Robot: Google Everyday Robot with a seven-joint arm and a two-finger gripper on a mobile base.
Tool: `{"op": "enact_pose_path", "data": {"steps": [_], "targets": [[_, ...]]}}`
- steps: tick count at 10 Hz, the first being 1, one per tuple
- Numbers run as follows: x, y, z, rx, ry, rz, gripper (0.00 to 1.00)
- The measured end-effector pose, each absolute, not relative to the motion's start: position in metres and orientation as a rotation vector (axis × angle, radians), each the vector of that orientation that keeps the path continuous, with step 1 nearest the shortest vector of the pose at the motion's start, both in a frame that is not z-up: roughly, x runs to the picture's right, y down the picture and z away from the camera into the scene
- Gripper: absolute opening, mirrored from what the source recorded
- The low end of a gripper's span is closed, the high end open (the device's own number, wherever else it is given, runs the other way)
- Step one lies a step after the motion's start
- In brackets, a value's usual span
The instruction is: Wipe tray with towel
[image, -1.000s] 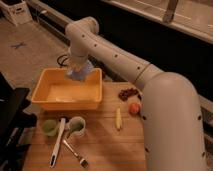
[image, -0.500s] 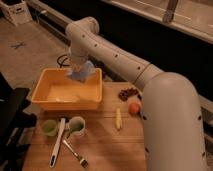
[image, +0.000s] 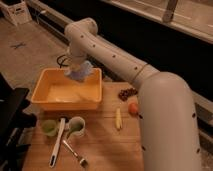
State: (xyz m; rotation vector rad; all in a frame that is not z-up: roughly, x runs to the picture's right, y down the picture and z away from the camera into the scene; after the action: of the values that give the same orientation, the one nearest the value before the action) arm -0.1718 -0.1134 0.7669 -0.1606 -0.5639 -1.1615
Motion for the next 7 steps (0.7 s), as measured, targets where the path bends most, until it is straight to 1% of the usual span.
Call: {"op": "enact_pose_path", "data": {"steps": [3,7], "targets": [[-0.216,-0.092,0.79,-0.184,-0.623,-1.212,0.0],[-0.212,-0.044,0.828,-0.297,-0.685,-1.223,0.0]]}}
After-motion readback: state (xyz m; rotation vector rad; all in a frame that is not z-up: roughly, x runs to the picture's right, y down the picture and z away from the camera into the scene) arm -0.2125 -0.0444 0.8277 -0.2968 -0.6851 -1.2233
